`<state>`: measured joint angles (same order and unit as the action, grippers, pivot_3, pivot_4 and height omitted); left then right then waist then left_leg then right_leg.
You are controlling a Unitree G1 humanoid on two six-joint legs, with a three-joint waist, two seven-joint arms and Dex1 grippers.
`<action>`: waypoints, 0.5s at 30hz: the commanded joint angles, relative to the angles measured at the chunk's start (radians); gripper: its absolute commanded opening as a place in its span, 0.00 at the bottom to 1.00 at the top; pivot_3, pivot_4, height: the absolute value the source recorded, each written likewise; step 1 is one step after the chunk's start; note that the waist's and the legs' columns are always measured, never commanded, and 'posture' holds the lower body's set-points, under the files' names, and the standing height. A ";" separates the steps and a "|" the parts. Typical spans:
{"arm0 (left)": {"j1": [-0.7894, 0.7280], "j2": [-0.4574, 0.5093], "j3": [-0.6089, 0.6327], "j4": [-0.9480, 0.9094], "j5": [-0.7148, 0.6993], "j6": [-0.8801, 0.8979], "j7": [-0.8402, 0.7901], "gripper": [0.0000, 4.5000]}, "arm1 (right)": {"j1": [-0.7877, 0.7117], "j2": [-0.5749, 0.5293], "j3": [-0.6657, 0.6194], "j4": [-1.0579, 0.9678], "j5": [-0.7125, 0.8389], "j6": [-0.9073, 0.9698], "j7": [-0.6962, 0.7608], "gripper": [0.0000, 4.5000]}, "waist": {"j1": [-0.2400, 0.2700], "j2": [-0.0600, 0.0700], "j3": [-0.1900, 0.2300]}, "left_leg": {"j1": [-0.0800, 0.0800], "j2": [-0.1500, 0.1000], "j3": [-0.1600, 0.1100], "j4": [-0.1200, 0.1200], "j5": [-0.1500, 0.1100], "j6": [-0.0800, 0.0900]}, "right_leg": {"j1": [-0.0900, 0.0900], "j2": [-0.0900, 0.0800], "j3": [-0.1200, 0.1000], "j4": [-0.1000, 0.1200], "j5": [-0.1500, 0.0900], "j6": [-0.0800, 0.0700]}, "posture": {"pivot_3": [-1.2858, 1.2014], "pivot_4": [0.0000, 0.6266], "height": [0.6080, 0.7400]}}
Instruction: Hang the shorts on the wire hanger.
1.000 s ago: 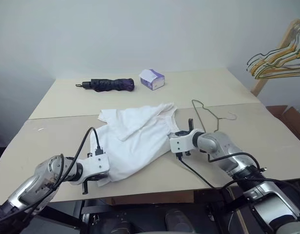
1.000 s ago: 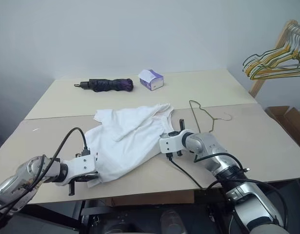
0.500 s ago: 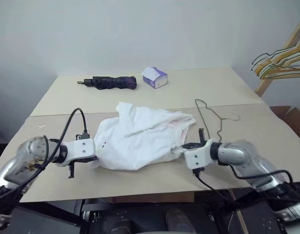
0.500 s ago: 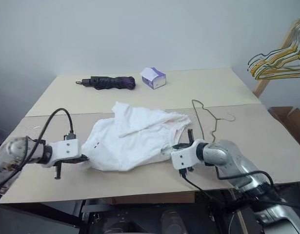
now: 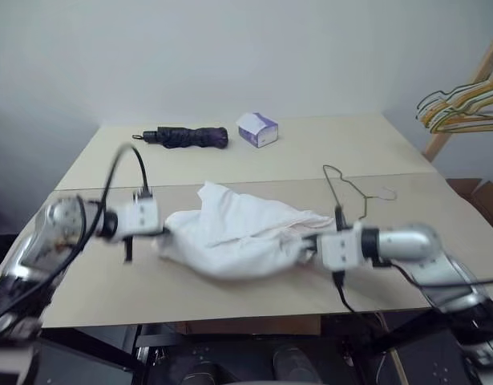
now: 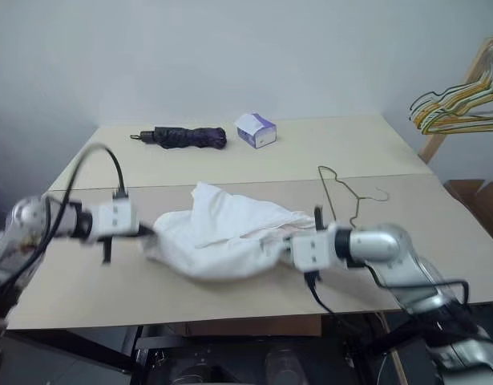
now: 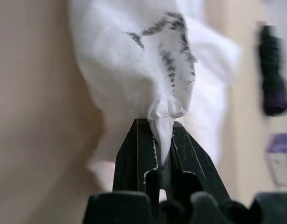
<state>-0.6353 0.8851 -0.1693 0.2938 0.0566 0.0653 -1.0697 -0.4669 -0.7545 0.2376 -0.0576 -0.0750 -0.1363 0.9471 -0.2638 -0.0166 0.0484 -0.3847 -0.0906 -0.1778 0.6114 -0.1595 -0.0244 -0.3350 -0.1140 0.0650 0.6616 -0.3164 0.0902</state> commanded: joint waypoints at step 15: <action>-0.963 -0.253 0.142 0.922 0.155 -0.499 1.103 0.01 | -0.996 0.223 0.100 1.156 -0.510 -0.436 -1.285 0.00 | -0.151 -0.004 0.000 | -0.032 -0.021 0.023 -0.001 -0.009 0.017 | -0.036 -0.036 0.002 0.006 -0.002 0.015 | 0.38 0.00 1.00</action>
<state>-1.6263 0.6229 -0.0417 1.2270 0.2330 -0.3911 0.0842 -1.4851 -0.5132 0.3430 1.0816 -0.6040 -0.5120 -0.3655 -0.4147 -0.0205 0.0480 -0.4160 -0.1138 -0.1532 0.6133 -0.1690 -0.0060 -0.3678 -0.1510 0.0683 0.6640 -0.3170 0.1071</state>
